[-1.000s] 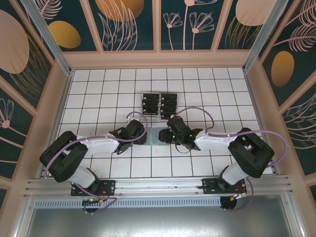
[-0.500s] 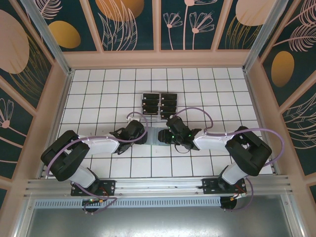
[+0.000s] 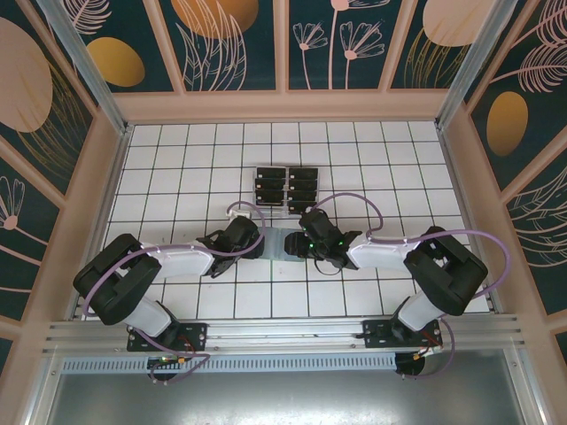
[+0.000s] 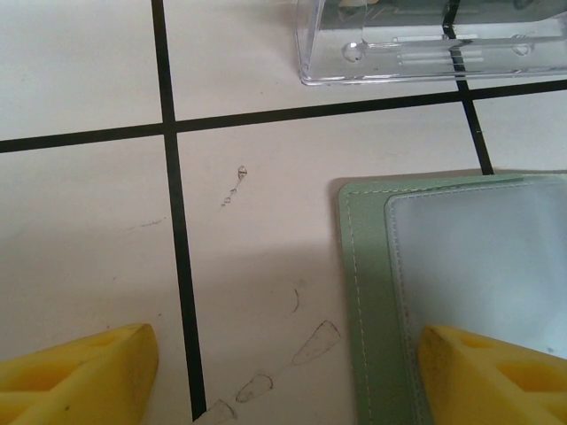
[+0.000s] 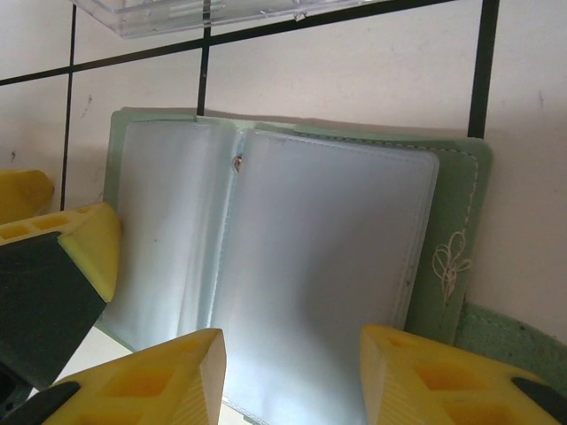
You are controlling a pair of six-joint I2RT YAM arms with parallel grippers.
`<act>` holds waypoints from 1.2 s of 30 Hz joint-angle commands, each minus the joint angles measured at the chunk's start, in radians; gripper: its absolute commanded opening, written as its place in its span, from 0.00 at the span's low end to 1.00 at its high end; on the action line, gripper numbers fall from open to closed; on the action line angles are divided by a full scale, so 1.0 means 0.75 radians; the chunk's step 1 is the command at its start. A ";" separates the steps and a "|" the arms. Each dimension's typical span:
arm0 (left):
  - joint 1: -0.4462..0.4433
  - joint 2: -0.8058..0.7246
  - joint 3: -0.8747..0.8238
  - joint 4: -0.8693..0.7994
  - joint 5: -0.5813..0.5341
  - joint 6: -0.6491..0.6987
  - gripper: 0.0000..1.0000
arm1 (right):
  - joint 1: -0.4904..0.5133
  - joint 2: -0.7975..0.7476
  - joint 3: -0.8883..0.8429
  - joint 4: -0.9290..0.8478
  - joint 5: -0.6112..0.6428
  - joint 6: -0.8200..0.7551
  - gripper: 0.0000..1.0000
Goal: Put the credit cards into the card holder
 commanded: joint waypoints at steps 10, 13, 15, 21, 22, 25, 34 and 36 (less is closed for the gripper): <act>-0.004 0.024 -0.044 -0.030 0.021 -0.023 0.77 | -0.008 -0.017 -0.020 -0.029 0.052 0.013 0.44; -0.005 0.022 -0.050 -0.024 0.021 -0.024 0.77 | -0.006 0.000 -0.010 -0.037 0.055 0.015 0.45; -0.006 0.024 -0.052 -0.022 0.024 -0.024 0.77 | -0.008 0.022 -0.002 -0.043 0.054 0.016 0.46; -0.006 0.023 -0.068 -0.005 0.038 -0.034 0.77 | -0.003 0.099 0.034 -0.025 0.017 0.013 0.54; -0.005 0.022 -0.073 -0.001 0.041 -0.039 0.77 | 0.002 0.107 0.040 -0.015 0.007 0.014 0.54; -0.008 0.025 -0.084 0.009 0.048 -0.045 0.77 | 0.008 0.113 0.054 0.011 -0.016 0.017 0.54; -0.022 0.038 -0.089 0.028 0.053 -0.053 0.76 | 0.009 0.132 0.061 0.139 -0.131 0.046 0.54; -0.024 0.043 -0.088 0.032 0.055 -0.055 0.76 | 0.009 0.145 0.059 0.167 -0.153 0.055 0.53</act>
